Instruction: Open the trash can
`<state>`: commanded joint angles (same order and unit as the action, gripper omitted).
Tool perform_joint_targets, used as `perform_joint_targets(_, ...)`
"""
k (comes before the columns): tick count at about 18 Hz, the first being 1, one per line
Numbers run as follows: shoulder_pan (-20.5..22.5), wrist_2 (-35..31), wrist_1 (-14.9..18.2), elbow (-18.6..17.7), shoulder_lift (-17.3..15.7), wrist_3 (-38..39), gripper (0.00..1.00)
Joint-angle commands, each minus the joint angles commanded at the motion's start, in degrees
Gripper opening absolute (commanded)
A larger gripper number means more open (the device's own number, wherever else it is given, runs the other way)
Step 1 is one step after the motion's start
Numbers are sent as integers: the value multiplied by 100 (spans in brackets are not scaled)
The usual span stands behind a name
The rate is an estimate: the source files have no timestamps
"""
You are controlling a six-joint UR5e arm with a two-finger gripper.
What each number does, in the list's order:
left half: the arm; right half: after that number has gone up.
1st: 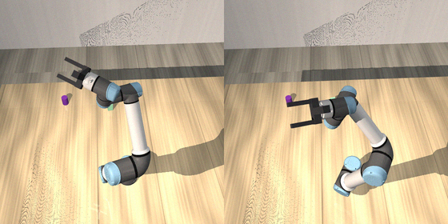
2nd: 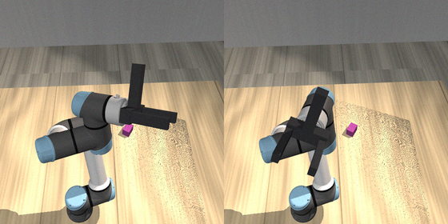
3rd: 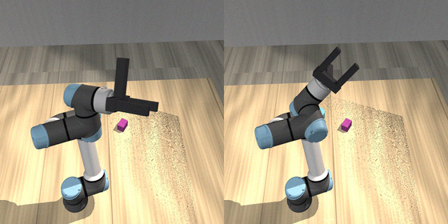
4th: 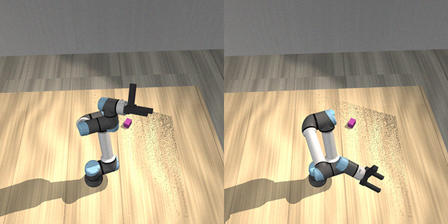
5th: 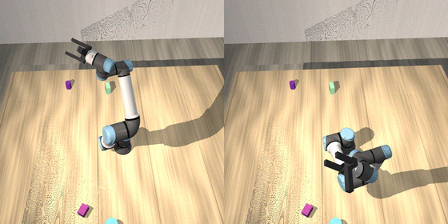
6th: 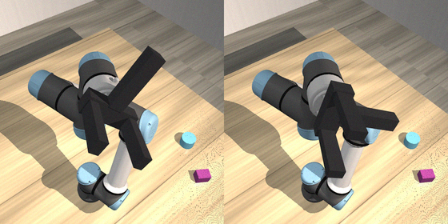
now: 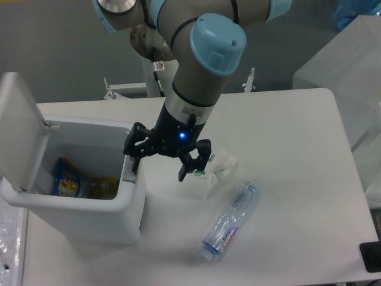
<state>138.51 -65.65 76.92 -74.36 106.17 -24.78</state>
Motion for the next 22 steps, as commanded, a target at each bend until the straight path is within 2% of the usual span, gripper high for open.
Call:
perform_joint_targets(3, 184, -9, -510, -44, 0, -184, 100)
perform_joint_targets(6, 640, -9, -538, -105, -9, -1033, 100)
perform_joint_targets(8, 1001, -18, -538, -210, 9, -2105, 100)
perform_joint_targets(11, 1344, -473, -494, -228, 35, -2986, 100)
perform_joint_targets(16, 1310, -834, -424, -255, 114, -3164, 100)
perform_joint_targets(18, 1231, -1036, -284, -438, 106, -3234, 100)
perform_joint_targets(20, 1161, -1194, -274, -701, 71, -3906, 100)
perform_joint_targets(22, 1160, -1502, -257, -790, 114, -4453, 100)
